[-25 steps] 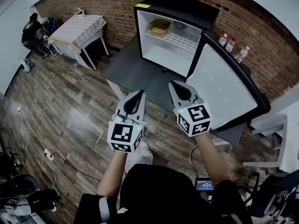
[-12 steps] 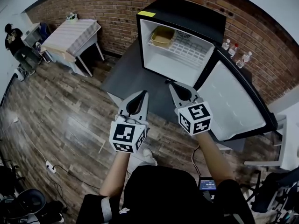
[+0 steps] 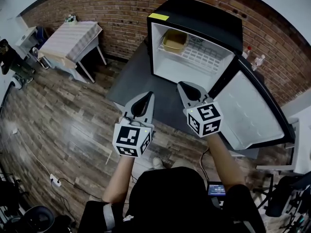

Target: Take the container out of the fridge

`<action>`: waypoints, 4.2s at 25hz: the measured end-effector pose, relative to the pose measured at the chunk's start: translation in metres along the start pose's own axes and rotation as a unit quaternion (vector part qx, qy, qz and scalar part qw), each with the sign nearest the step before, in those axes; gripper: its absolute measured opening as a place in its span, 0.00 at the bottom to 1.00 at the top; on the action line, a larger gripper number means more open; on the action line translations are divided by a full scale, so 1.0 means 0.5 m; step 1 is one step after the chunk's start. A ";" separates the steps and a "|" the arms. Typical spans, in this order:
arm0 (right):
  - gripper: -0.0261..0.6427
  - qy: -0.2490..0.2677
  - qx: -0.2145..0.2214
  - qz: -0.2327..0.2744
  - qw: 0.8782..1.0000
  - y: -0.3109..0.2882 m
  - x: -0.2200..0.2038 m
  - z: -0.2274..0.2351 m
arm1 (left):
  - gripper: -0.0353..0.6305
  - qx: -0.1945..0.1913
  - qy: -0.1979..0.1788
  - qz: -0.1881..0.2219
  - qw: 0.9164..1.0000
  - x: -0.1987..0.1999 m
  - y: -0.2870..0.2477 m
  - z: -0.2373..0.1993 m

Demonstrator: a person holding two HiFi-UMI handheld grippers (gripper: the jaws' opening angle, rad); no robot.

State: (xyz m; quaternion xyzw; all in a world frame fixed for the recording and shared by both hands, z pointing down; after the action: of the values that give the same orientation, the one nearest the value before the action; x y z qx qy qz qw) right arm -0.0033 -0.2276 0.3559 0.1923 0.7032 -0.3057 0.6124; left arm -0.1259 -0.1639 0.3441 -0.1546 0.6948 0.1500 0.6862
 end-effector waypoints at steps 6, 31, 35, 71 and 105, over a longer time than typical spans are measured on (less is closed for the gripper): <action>0.10 0.014 -0.008 -0.017 1.000 -0.042 -0.007 0.007 | 0.07 -0.012 -0.003 0.000 1.000 -0.003 -0.030 -0.027; 0.10 0.086 -0.002 -0.075 0.993 -0.258 -0.018 0.196 | 0.07 -0.003 0.017 -0.020 1.000 -0.045 -0.264 -0.117; 0.11 0.124 0.000 -0.097 0.987 -0.292 -0.022 0.218 | 0.07 -0.003 0.022 -0.023 0.999 -0.057 -0.299 -0.121; 0.21 0.434 0.013 -0.272 0.859 -0.500 -0.130 0.301 | 0.07 0.044 0.052 -0.029 0.997 -0.091 -0.339 -0.202; 0.12 0.386 0.045 -0.243 0.889 -0.406 -0.085 0.184 | 0.07 0.037 0.043 -0.019 0.998 -0.064 -0.260 -0.175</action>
State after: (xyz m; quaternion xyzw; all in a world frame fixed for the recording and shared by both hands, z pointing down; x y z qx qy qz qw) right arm -0.0586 -0.4344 0.4310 0.1463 0.8943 -0.3780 0.1897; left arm -0.1501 -0.3183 0.3777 -0.1486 0.7255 0.1039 0.6639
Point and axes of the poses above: the fingertips, and each gripper's own axes: y backward along the fingers, z to its right, x out of its top, the point moved 3 cm from there along y, backward along the fingers, and after that the axes turned 1 degree about x, right-handed, at the moved point
